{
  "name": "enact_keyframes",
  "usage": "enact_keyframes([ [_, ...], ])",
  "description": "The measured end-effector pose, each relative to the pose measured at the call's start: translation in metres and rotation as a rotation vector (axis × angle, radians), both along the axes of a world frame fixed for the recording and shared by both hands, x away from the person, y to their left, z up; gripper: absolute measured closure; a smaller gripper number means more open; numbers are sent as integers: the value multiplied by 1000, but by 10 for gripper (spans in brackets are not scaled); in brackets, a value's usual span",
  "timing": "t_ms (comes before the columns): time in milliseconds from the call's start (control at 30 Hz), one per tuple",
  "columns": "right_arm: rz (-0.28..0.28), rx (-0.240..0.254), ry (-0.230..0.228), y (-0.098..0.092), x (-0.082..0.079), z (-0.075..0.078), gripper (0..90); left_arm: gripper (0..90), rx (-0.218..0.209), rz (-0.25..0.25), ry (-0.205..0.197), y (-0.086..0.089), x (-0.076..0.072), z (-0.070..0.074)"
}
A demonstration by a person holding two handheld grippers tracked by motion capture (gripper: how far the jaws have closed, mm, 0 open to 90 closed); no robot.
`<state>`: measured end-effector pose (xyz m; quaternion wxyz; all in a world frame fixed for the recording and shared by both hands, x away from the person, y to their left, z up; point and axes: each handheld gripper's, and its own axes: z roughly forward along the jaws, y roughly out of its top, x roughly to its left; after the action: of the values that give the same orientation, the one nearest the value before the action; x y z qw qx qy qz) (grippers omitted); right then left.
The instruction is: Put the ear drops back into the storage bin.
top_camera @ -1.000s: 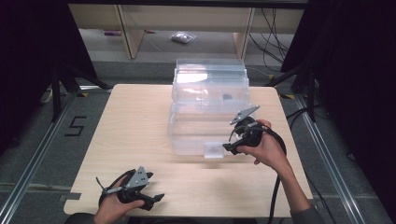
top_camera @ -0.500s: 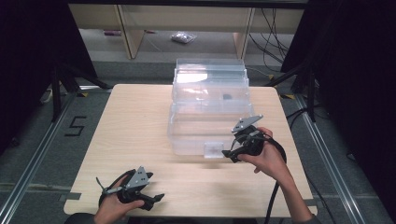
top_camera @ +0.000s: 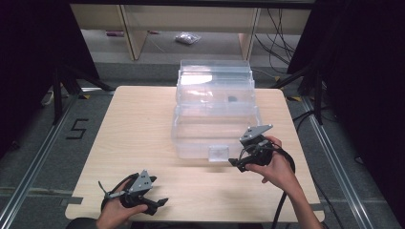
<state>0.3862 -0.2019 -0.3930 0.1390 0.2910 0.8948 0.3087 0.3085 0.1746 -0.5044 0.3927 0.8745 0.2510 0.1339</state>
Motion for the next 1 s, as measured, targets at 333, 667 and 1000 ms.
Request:
enact_keyframes([
  [333, 29, 14, -12, -4, -7, -1, 222, 148, -2, 0, 1, 0, 0, 0],
  [667, 18, 28, -7, -7, -15, -6, 219, 148, -1, 1, 0, 0, 0, 0],
  [1000, 23, 49, -8, -8, -25, -15, 214, 148, -1, 2, -2, 0, 0, 0],
])
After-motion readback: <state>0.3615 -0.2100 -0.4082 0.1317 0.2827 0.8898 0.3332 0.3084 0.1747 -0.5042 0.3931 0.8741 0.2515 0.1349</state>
